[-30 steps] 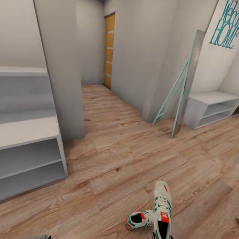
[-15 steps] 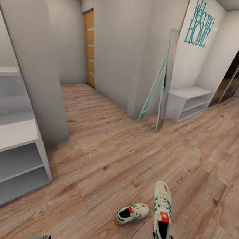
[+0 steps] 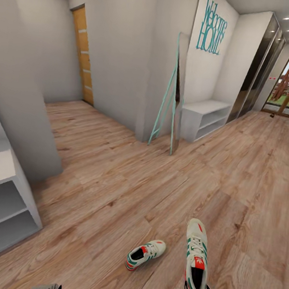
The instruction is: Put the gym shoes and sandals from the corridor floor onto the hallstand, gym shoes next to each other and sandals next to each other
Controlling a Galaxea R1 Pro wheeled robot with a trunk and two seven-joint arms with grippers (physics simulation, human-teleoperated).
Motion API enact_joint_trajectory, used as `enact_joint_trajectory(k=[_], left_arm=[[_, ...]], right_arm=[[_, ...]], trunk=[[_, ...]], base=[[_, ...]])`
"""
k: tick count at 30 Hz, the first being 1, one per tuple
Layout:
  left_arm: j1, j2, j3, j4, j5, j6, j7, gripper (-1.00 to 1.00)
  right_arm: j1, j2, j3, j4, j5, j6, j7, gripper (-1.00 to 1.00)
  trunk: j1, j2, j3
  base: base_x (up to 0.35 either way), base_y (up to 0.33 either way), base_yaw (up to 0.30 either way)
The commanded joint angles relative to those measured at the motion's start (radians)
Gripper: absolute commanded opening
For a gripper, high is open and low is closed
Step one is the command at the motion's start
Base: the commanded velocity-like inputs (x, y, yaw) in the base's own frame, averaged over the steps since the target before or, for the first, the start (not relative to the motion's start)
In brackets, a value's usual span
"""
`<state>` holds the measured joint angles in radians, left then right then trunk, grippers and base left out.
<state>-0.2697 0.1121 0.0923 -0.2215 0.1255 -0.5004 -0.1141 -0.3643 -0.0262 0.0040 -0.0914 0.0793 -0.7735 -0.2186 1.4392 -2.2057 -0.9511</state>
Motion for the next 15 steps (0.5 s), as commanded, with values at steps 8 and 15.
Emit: enact_joint_trajectory(k=[8,15], left_arm=[[0.000,0.000,0.004,0.001,0.010,-0.001,-0.010,1.00],[0.000,0.000,0.004,0.001,0.010,-0.001,-0.010,1.00]], right_arm=[[-0.001,0.000,0.001,0.001,0.009,-0.001,-0.008,-1.00],[-0.002,0.000,0.001,0.001,0.009,-0.001,-0.008,-1.00]], trunk=[[0.000,0.000,-0.001],[0.000,0.000,-0.001]], base=[[0.000,0.000,-0.288],[0.000,0.000,-0.288]])
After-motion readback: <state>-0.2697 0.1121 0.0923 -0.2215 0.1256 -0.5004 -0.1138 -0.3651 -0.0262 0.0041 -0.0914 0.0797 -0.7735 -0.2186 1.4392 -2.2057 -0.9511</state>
